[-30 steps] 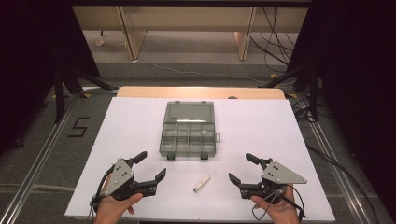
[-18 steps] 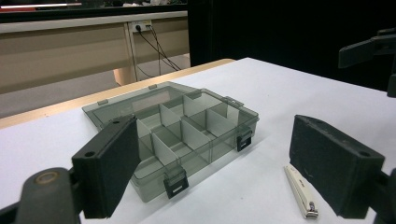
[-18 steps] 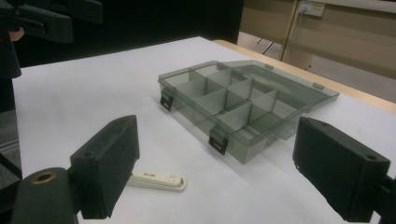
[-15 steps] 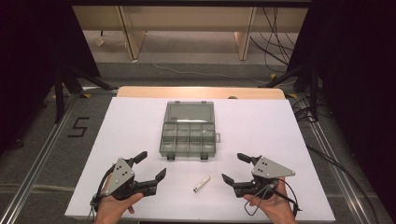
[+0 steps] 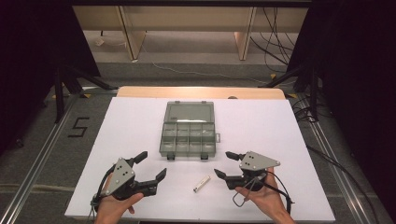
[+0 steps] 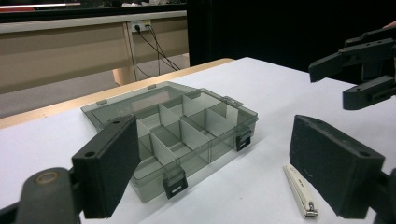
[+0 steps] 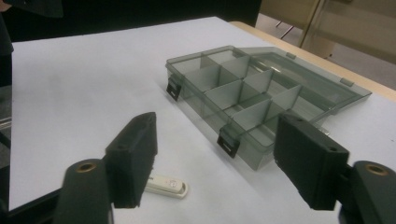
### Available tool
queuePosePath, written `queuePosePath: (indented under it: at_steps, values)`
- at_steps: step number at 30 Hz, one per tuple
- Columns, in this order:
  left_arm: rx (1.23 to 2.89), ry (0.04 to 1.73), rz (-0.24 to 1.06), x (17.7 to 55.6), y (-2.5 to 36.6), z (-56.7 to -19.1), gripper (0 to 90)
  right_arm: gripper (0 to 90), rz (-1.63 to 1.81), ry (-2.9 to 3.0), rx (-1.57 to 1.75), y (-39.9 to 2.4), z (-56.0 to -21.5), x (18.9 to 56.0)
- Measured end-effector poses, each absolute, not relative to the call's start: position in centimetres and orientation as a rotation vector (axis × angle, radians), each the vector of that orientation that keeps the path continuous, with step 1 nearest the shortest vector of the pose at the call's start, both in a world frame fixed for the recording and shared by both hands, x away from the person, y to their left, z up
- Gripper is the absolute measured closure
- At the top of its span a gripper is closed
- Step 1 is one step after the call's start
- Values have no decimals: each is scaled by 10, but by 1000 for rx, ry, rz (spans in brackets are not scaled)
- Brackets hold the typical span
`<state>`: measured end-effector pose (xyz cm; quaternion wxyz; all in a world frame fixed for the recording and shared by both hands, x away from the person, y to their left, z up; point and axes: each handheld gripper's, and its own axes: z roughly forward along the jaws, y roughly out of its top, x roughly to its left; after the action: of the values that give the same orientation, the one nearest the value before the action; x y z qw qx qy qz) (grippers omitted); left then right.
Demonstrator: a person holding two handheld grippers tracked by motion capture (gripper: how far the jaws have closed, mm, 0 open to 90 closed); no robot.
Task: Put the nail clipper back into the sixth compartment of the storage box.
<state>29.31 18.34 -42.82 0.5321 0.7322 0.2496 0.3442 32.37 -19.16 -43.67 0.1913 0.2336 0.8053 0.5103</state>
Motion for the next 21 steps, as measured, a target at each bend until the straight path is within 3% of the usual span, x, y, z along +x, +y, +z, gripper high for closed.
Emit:
queuePosePath:
  at_steps: [19,21]
  values:
    - [1744,597,820,293,184,-428,157,583,1304,2472,627,-164,-447,348]
    - [1744,597,820,293,184,-428,157,663,1263,2511,591,-158,-448,351]
